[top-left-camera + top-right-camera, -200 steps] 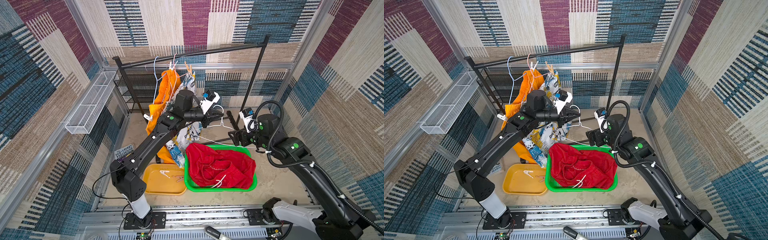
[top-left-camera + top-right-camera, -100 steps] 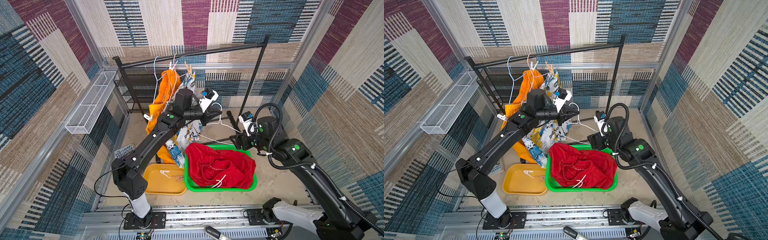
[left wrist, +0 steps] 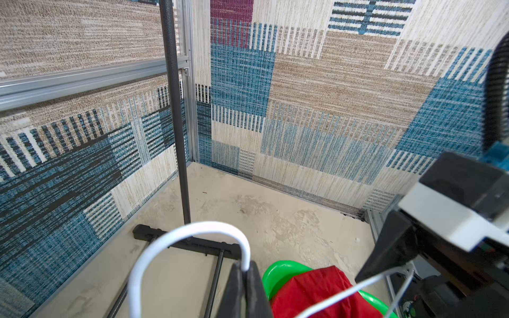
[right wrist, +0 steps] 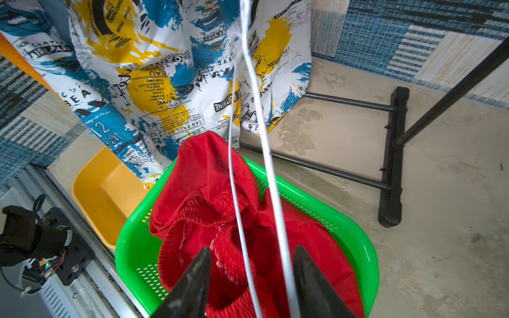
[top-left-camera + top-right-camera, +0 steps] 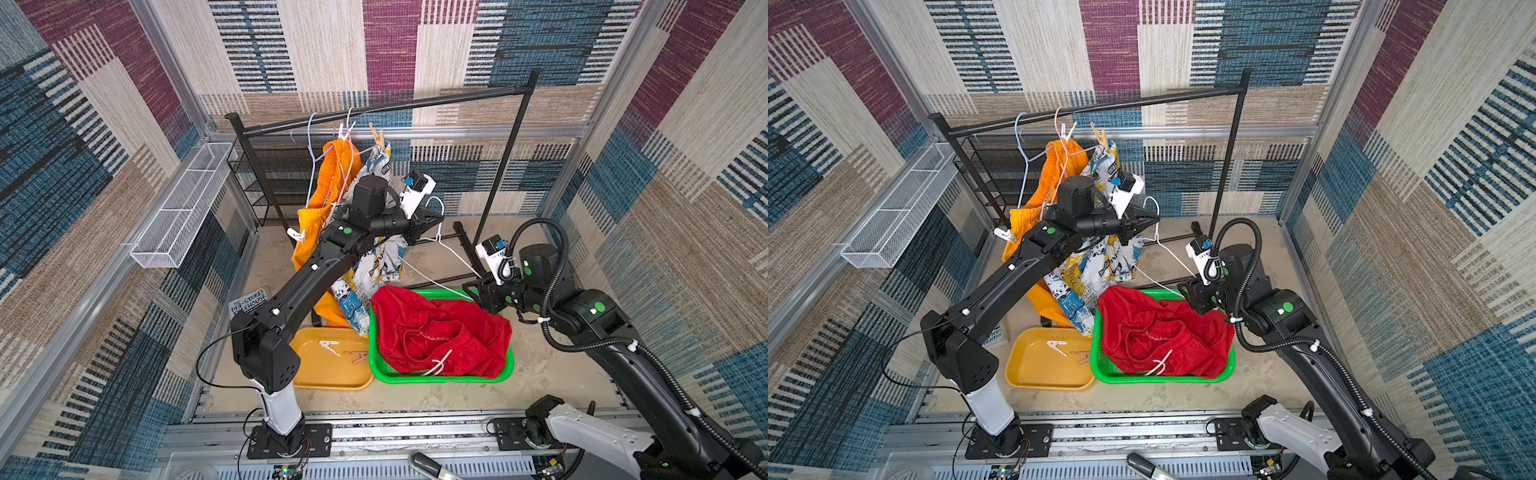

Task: Remove the clothespins securing shorts to the hanger
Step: Place the hanger on the clothesline.

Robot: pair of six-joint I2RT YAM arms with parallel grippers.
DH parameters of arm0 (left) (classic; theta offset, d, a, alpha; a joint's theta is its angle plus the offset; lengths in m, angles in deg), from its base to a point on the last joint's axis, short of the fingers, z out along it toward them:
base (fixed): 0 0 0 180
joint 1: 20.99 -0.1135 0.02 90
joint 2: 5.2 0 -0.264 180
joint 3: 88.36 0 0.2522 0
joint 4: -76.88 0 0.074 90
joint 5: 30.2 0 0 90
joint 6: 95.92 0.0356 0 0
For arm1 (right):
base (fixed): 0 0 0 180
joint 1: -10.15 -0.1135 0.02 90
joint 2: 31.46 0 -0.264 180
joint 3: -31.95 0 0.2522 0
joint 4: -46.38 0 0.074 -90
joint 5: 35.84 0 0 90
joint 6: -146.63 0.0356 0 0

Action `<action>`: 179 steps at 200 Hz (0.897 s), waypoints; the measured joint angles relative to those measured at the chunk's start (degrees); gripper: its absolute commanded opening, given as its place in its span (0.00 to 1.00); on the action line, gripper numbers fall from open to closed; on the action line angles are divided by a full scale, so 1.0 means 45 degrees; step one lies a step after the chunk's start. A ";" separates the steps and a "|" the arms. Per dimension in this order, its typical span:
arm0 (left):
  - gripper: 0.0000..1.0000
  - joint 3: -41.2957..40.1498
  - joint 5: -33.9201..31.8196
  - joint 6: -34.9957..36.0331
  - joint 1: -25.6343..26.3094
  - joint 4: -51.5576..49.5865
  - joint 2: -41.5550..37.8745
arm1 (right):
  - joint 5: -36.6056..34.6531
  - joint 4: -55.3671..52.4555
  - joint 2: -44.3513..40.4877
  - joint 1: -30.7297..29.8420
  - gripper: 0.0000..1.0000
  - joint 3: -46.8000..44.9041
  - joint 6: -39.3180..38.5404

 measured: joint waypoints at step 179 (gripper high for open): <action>0.54 -0.1020 -0.0840 -0.1569 -0.0005 0.1341 -0.0452 | -0.1025 0.1661 -0.0709 -0.0010 0.00 -0.0126 0.0641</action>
